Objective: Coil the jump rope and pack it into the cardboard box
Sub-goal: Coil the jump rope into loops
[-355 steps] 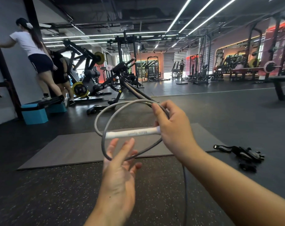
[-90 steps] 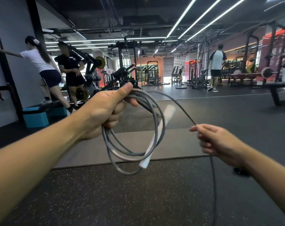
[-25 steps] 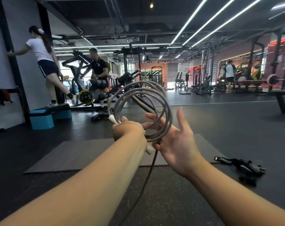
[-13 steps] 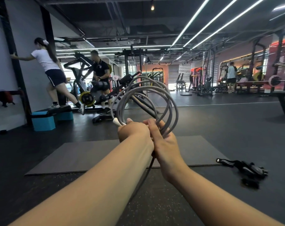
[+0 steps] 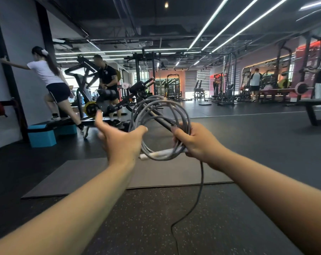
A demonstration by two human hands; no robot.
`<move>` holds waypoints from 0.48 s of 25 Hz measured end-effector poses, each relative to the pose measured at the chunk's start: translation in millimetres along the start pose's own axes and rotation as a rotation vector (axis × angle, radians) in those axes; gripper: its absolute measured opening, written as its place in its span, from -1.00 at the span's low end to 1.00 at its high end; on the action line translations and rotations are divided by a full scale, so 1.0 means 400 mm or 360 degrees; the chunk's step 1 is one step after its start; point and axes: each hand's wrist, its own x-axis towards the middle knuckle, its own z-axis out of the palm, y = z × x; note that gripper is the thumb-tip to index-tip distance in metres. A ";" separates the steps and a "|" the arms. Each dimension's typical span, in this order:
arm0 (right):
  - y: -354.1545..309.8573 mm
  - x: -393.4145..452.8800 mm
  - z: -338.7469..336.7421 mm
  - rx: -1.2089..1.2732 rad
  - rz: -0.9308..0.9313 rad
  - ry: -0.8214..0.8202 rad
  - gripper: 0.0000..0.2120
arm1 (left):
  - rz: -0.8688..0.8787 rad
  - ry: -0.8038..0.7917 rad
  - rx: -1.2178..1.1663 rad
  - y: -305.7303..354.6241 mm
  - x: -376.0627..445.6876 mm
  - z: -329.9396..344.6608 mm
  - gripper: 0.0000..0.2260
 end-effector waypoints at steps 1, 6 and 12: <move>0.000 0.006 -0.021 -0.0231 -0.0076 -0.0106 -0.66 | 0.0490 -0.0057 0.0301 0.024 0.009 -0.015 0.00; -0.045 0.026 -0.074 -0.1061 -0.0302 -0.0606 -0.78 | 0.1428 -0.1500 0.1689 0.189 0.061 0.035 -0.05; -0.102 0.022 -0.121 -0.1228 -0.0475 -0.0814 -0.85 | 0.0261 -0.2188 0.1196 0.120 0.040 0.073 -0.85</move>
